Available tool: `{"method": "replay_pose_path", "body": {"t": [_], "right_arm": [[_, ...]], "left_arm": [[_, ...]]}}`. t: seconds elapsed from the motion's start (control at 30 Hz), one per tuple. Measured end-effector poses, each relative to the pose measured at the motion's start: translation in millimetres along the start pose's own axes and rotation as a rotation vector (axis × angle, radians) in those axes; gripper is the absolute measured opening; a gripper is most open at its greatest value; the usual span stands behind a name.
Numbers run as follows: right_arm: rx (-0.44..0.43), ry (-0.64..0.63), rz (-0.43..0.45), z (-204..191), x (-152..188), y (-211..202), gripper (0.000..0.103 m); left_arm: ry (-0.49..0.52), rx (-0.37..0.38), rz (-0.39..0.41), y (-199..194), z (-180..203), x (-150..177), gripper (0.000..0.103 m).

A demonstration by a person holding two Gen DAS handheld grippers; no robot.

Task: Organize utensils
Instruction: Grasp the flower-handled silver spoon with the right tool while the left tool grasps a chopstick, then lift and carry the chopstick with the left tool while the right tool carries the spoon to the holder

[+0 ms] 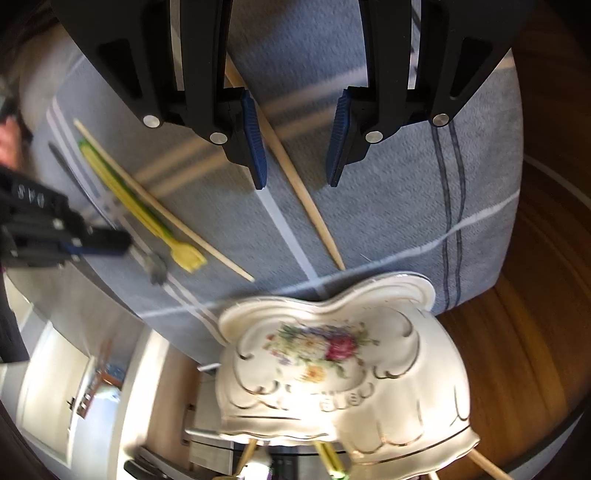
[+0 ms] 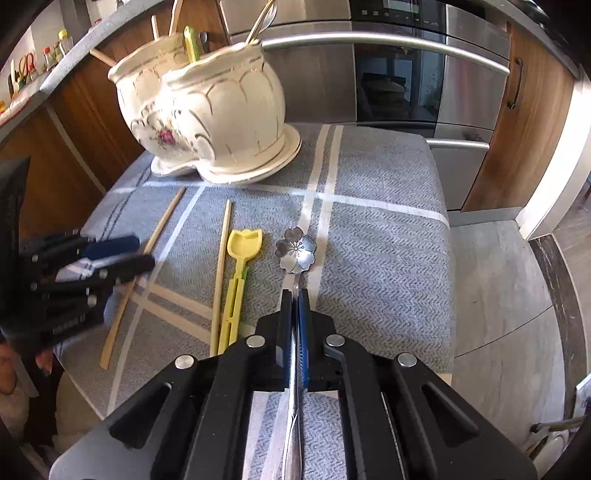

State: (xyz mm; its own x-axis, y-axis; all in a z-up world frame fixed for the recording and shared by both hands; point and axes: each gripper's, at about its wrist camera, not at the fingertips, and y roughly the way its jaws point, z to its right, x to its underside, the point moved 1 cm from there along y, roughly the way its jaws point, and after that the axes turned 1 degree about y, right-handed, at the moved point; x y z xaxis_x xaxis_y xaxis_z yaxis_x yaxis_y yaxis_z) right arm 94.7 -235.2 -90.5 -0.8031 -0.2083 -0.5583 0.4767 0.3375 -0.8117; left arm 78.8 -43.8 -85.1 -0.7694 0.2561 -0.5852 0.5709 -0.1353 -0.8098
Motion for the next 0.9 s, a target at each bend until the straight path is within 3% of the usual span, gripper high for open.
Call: {"method": "replay_pose_path", "body": {"t": [0.1, 0.3, 0.53, 0.57, 0.67, 0.87, 0.9], "right_arm": [[0.008, -0.026, 0.007, -4, 0, 1, 0.003], [0.000, -0.025, 0.056, -3, 2, -6, 0.003], [-0.045, -0.055, 0.226, -8, 2, -48, 0.003], [-0.051, -0.062, 0.248, -9, 3, -54, 0.003], [-0.052, -0.076, 0.296, -11, 4, -68, 0.003], [-0.051, -0.078, 0.288, -12, 4, -71, 0.003], [-0.053, -0.075, 0.284, -12, 4, -70, 0.003]], "left_arm": [[0.007, -0.019, 0.022, 2, -4, -3, 0.012], [-0.002, 0.017, 0.061, -7, -15, 2, 0.010], [0.019, 0.048, 0.188, -48, -18, 10, 0.009], [0.022, 0.051, 0.203, -53, -17, 11, 0.002], [0.014, 0.075, 0.242, -65, -19, 13, 0.000], [-0.013, 0.108, 0.128, -48, -21, 10, 0.000], [-0.016, 0.096, 0.117, -45, -19, 10, 0.004]]}}
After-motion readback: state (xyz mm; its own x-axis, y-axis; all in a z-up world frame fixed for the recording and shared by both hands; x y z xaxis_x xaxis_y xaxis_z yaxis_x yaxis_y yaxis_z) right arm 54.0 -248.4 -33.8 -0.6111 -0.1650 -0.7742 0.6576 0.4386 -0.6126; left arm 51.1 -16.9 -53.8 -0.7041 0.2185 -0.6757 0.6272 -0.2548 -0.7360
